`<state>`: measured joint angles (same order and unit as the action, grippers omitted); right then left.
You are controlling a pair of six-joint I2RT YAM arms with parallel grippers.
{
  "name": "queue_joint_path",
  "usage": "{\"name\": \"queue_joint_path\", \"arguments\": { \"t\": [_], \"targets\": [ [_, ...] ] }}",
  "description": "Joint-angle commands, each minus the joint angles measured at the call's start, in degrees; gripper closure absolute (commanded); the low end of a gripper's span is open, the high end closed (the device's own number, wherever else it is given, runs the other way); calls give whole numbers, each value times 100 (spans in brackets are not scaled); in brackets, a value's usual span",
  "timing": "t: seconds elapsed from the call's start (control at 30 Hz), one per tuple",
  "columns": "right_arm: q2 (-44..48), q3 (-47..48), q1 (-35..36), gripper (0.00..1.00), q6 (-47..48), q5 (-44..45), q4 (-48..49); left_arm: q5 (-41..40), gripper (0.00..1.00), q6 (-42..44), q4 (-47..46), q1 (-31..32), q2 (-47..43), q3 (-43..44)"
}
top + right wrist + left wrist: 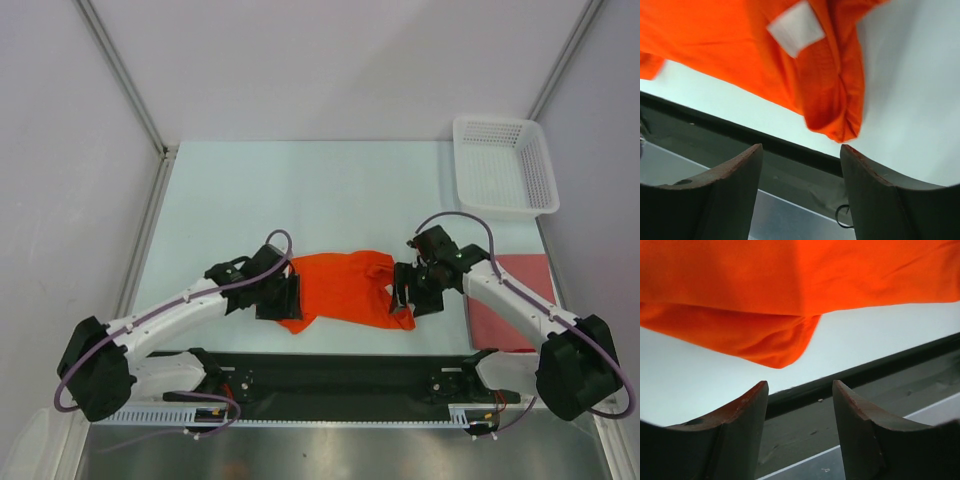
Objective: Fold and stack the t-shirts
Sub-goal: Flatten the tshirt out
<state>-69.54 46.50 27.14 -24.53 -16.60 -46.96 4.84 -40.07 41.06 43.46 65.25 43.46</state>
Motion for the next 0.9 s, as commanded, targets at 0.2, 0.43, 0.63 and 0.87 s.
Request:
{"name": "queue_joint_path", "arguments": {
  "t": [0.2, 0.43, 0.63, 0.87],
  "targets": [
    [-278, -290, 415, 34, -517, 737, 371, 483, 34, -457, -1240, -13, 461, -980],
    [-754, -238, 433, 46, -623, 1106, 539, 281, 44, -624, -1609, -31, 682, -1041],
    [-947, -300, 389, 57, -640, 1264, 697, -149, 72, -581, -1839, -74, 603, -1121],
    [-581, 560, -208, 100, -438, 1352, 136, -1651, 100, 25, -128, -145, -159, 124]
  ]
}}
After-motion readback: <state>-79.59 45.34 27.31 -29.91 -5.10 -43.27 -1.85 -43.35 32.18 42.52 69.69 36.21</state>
